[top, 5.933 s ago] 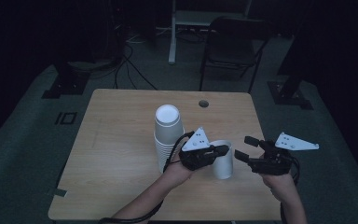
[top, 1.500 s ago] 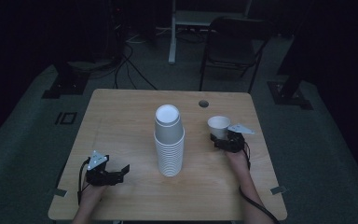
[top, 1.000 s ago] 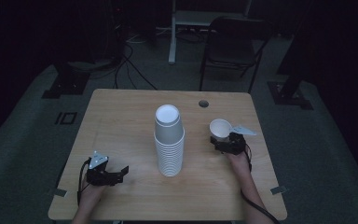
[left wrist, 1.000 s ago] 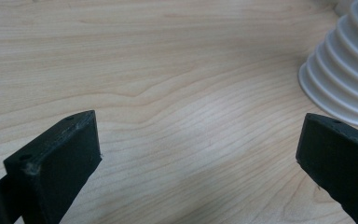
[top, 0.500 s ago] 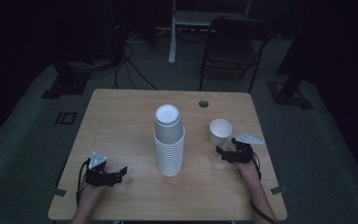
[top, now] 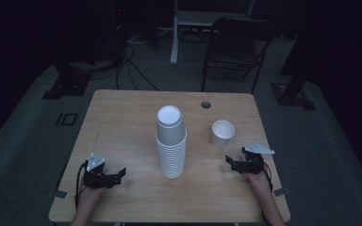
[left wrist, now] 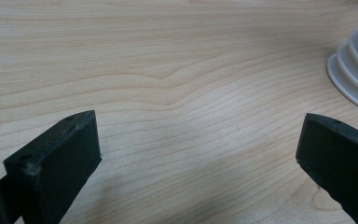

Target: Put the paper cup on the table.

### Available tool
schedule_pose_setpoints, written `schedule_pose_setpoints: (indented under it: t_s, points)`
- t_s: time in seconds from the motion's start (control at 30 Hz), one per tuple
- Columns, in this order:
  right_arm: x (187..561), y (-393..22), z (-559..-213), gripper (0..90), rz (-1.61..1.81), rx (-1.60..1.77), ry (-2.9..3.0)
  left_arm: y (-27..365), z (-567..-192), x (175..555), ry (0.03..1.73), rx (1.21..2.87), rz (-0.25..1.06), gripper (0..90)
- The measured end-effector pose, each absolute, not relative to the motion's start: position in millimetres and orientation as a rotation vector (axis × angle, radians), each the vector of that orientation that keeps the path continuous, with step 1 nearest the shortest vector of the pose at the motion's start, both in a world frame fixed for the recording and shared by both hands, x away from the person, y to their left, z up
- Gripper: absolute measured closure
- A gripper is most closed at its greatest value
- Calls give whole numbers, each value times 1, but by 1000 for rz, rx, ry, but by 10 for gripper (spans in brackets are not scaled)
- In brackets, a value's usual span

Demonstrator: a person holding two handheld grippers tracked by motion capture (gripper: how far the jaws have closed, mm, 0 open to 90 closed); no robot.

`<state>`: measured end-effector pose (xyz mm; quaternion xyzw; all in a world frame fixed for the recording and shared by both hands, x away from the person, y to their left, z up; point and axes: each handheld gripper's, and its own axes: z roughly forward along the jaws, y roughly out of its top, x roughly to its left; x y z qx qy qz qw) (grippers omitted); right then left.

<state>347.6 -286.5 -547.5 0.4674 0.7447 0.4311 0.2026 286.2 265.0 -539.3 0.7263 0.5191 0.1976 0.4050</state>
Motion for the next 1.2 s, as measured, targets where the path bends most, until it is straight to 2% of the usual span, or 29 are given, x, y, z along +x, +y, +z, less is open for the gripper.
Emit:
schedule_pose_setpoints:
  t_s: [0.9,1.2]
  points:
    - [286,-320,-551,100,1084,1391,2065,263,-544,285,1321,1881,509,3]
    - [276,-332,-552,100,1023,1469,2021,263,-546,284,1326,1896,515,3]
